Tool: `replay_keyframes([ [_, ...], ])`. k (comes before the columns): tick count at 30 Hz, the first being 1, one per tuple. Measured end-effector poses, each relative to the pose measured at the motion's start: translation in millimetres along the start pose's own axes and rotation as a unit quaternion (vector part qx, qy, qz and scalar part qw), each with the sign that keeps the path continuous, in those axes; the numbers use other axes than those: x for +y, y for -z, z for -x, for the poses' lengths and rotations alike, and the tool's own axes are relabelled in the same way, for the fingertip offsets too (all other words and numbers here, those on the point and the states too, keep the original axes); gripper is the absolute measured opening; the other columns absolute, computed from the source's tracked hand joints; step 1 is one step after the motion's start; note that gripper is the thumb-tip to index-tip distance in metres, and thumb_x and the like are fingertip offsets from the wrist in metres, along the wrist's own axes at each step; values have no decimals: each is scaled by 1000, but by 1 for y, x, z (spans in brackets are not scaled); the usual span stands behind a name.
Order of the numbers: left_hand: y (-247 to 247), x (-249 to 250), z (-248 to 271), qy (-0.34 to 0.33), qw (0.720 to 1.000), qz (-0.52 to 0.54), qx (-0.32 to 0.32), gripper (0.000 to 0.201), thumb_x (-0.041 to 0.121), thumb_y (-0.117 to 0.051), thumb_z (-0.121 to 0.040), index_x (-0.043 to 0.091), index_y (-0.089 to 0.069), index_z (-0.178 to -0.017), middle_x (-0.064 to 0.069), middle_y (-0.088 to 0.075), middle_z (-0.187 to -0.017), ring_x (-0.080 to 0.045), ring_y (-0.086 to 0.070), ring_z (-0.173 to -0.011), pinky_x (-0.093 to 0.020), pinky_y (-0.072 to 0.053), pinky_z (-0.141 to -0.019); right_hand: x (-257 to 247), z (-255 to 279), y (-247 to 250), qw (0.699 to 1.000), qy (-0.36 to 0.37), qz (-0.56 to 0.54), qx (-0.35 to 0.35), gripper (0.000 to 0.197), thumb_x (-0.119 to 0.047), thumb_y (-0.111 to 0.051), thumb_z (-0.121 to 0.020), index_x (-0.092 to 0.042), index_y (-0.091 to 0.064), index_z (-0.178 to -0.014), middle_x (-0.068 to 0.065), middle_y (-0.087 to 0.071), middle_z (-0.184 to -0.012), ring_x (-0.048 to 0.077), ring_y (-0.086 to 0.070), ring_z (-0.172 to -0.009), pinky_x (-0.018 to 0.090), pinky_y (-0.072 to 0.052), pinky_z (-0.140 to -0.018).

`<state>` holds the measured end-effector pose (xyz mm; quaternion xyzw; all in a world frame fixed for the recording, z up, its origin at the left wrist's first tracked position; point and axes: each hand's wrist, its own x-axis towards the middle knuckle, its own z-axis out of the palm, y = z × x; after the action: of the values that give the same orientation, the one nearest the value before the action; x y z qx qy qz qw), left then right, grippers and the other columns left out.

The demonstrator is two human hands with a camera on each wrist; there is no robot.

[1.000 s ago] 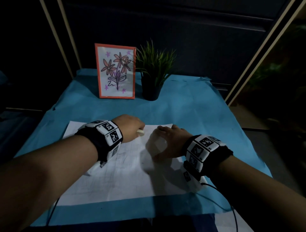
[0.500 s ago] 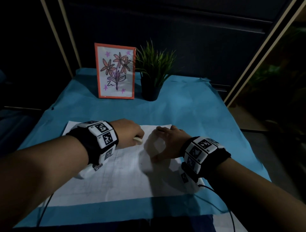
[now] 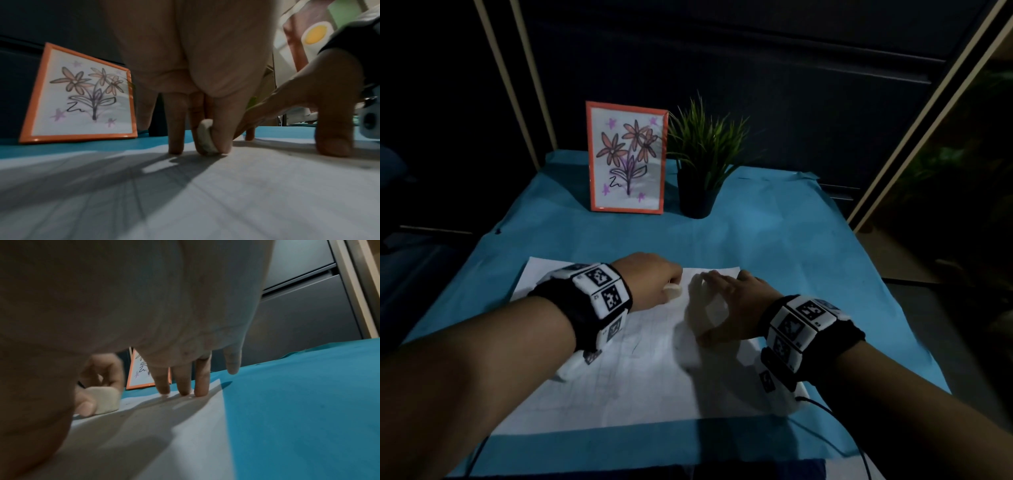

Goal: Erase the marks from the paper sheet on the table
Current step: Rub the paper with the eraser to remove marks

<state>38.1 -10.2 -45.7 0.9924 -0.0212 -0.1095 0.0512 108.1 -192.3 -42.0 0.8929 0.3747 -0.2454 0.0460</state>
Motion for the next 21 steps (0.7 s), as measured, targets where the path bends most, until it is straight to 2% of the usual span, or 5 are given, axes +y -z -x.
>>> replay_keyframes([
  [5,-5,-3,11,-30,999,29,-19,16,36,-58,-93,26,-66,-103,7,-63,-101,-16,-57,-97,-31,-46,-82,-3,-2,0,999,21,23,-4,100,-72,-61,-71,-38,-9,-149,-12,-7,-158,25,-19,-139,37,-18,-114],
  [9,-7,-2,12,-22,999,27,-5,17,39,-51,-96,23,-54,-93,4,-61,-100,-17,-56,-92,-28,-39,-73,-3,0,1,999,37,35,-1,96,-71,-60,-73,-38,-10,-148,-12,-6,-158,25,-21,-137,38,-18,-114],
  [12,-8,1,12,-11,1000,24,6,20,38,-50,-97,19,-57,-99,2,-61,-102,-20,-57,-94,-29,-41,-78,-3,-2,0,999,31,34,-4,98,-72,-59,-73,-38,-8,-149,-13,-4,-159,24,-20,-138,36,-17,-114],
  [17,-1,5,19,-45,998,-1,-47,20,37,-53,-95,26,-63,-108,7,-62,-107,-17,-57,-97,-28,-44,-80,-2,-2,-2,999,28,34,3,100,-72,-60,-72,-39,-7,-149,-12,-4,-159,24,-17,-139,35,-15,-114],
  [21,0,6,14,-7,1000,-12,-9,26,38,-46,-98,20,-60,-111,1,-60,-113,-22,-57,-102,-27,-41,-81,-1,-4,-3,999,24,36,3,100,-73,-59,-71,-40,-6,-149,-14,-4,-159,23,-18,-139,35,-16,-114],
])
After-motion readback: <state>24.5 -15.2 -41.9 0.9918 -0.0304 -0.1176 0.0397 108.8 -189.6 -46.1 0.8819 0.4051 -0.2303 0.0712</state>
